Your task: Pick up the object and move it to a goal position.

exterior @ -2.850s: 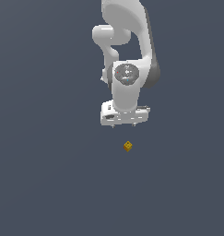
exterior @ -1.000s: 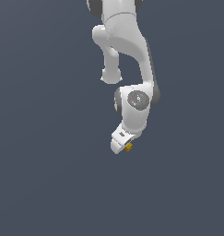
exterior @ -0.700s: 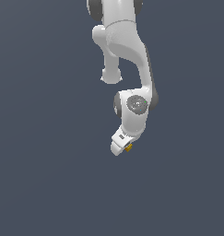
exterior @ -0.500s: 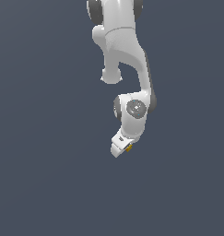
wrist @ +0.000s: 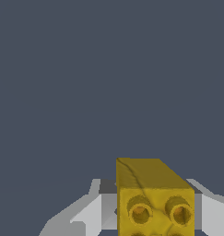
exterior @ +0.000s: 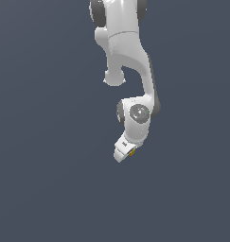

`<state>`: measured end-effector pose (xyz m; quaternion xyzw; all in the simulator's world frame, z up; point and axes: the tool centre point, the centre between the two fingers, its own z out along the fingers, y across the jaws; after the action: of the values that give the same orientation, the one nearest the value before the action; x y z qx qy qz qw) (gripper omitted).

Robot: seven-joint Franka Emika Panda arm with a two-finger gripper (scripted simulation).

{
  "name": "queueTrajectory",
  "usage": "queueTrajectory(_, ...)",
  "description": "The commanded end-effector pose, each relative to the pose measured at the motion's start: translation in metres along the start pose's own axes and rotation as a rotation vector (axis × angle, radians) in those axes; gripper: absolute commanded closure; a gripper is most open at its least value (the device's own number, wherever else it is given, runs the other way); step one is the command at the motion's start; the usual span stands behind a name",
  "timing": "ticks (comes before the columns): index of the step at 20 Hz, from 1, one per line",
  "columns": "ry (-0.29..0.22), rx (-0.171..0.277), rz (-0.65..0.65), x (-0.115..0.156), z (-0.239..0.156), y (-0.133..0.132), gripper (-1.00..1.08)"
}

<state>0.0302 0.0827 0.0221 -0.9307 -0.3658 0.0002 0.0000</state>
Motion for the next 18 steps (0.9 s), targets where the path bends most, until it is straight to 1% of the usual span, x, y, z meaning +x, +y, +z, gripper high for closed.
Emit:
queueTrajectory(1,0.0,0.0,0.0,0.0,0.0,0.0,1.08)
queueTrajectory(6,0.0,0.0,0.001,0.0,0.0,0.001,1.08)
queueTrajectory(10,0.0,0.0,0.001,0.0,-0.008,0.004,1.08)
queueTrajectory(14,0.0,0.0,0.001,0.0,-0.027,0.011,1.08)
queueTrajectory(18,0.0,0.0,0.0,0.001,-0.054,0.023,1.08)
